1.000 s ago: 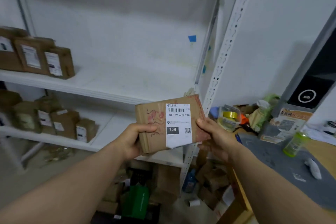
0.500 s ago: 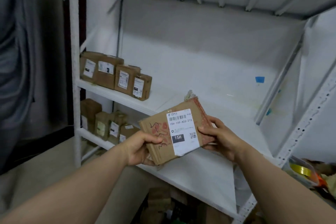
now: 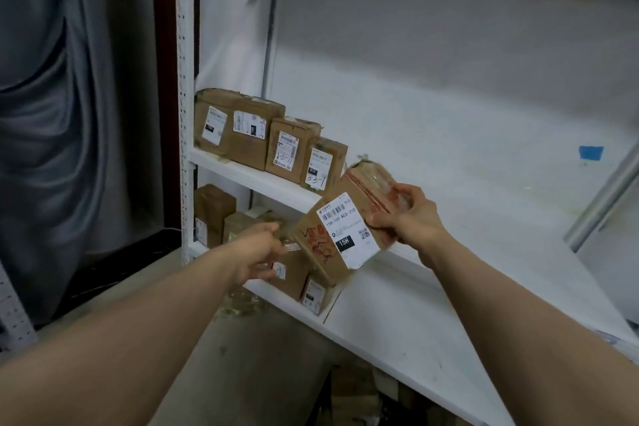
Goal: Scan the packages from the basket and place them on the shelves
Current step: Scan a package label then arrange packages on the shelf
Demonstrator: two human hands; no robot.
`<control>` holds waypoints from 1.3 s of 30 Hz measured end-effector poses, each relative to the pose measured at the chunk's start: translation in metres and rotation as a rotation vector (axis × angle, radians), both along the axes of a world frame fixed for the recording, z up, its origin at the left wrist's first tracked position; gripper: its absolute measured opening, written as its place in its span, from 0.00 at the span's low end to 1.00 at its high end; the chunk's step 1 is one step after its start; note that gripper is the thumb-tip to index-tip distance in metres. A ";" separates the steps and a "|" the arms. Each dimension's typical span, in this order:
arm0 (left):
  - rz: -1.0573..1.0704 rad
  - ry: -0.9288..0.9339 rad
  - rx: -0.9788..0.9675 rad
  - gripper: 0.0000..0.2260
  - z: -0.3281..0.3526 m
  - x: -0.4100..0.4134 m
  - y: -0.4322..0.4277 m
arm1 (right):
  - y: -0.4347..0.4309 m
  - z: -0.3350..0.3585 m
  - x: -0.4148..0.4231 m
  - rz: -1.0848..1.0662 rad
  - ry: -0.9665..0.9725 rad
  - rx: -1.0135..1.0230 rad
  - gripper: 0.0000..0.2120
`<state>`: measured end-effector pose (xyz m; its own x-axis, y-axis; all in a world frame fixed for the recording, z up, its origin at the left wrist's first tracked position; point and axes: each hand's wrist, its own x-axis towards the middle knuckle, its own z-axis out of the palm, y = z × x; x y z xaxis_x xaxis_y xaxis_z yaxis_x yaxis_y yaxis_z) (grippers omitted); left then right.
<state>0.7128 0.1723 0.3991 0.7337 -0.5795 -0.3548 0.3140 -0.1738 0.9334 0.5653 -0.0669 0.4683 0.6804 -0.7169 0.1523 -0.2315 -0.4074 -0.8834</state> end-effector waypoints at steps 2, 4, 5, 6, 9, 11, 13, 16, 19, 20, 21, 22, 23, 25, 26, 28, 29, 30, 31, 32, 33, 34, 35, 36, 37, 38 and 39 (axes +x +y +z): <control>-0.016 -0.024 0.009 0.24 0.001 0.019 -0.018 | -0.018 0.003 0.019 -0.036 0.013 -0.048 0.47; -0.051 -0.039 0.007 0.25 0.006 0.037 -0.040 | -0.041 0.007 0.036 -0.067 0.049 -0.098 0.48; -0.066 -0.050 0.001 0.24 0.010 0.045 -0.051 | -0.053 0.009 0.046 -0.077 0.068 -0.123 0.48; -0.077 -0.065 -0.005 0.23 0.014 0.052 -0.062 | -0.066 0.012 0.056 -0.082 0.083 -0.147 0.49; -0.093 -0.116 -0.017 0.20 0.027 0.079 -0.098 | -0.103 0.026 0.088 -0.088 0.114 -0.232 0.50; -0.075 -0.133 -0.008 0.19 0.038 0.098 -0.120 | -0.124 0.037 0.109 -0.076 0.150 -0.273 0.51; -0.058 -0.172 0.018 0.17 0.048 0.117 -0.138 | -0.143 0.044 0.129 -0.060 0.202 -0.324 0.50; -0.054 -0.240 0.026 0.18 0.055 0.145 -0.166 | -0.171 0.046 0.155 -0.036 0.286 -0.406 0.48; -0.057 -0.258 0.053 0.18 0.052 0.165 -0.189 | -0.192 0.038 0.177 -0.019 0.352 -0.458 0.47; -0.065 -0.256 0.070 0.17 0.051 0.169 -0.195 | -0.196 0.033 0.183 -0.016 0.368 -0.457 0.48; -0.070 -0.256 0.082 0.17 0.050 0.173 -0.201 | -0.201 0.028 0.189 -0.010 0.374 -0.449 0.48; -0.075 -0.260 0.092 0.17 0.049 0.178 -0.207 | -0.205 0.023 0.195 -0.004 0.374 -0.437 0.48; -0.081 -0.267 0.102 0.16 0.048 0.183 -0.212 | -0.210 0.019 0.200 -0.001 0.371 -0.421 0.48; -0.100 -0.261 0.121 0.16 0.048 0.196 -0.221 | -0.217 0.012 0.210 -0.007 0.362 -0.399 0.48; -0.111 -0.257 0.134 0.15 0.049 0.203 -0.224 | -0.220 0.010 0.214 -0.015 0.355 -0.385 0.48; -0.134 -0.258 0.166 0.15 0.049 0.215 -0.231 | -0.225 0.008 0.221 -0.028 0.350 -0.351 0.48; -0.146 -0.260 0.178 0.14 0.049 0.220 -0.233 | -0.228 0.009 0.224 -0.033 0.351 -0.335 0.49; -0.159 -0.260 0.187 0.14 0.050 0.225 -0.236 | -0.230 0.009 0.227 -0.036 0.354 -0.320 0.50; -0.172 -0.260 0.195 0.14 0.051 0.228 -0.238 | -0.232 0.010 0.229 -0.036 0.358 -0.310 0.51; -0.183 -0.258 0.203 0.13 0.052 0.232 -0.240 | -0.234 0.010 0.231 -0.033 0.363 -0.306 0.52; -0.192 -0.253 0.211 0.13 0.053 0.234 -0.241 | -0.235 0.010 0.233 -0.027 0.366 -0.304 0.54; -0.201 -0.249 0.219 0.12 0.054 0.236 -0.243 | -0.236 0.010 0.234 -0.019 0.365 -0.296 0.55; -0.210 -0.248 0.228 0.12 0.054 0.237 -0.244 | -0.237 0.009 0.236 -0.010 0.362 -0.288 0.56; -0.217 -0.249 0.238 0.12 0.054 0.239 -0.245 | -0.237 0.009 0.238 -0.003 0.356 -0.280 0.57; -0.223 -0.250 0.246 0.12 0.053 0.240 -0.246 | -0.236 0.010 0.239 0.001 0.348 -0.275 0.57; -0.227 -0.249 0.252 0.12 0.052 0.241 -0.247 | -0.236 0.010 0.241 0.005 0.342 -0.270 0.58; -0.231 -0.247 0.257 0.12 0.051 0.243 -0.248 | -0.234 0.011 0.243 0.010 0.337 -0.269 0.58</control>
<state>0.9554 -0.0756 0.4500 0.6760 -0.6542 -0.3392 0.0120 -0.4505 0.8927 0.8084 -0.3012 0.4790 0.7306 -0.6752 0.1014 -0.4837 -0.6167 -0.6211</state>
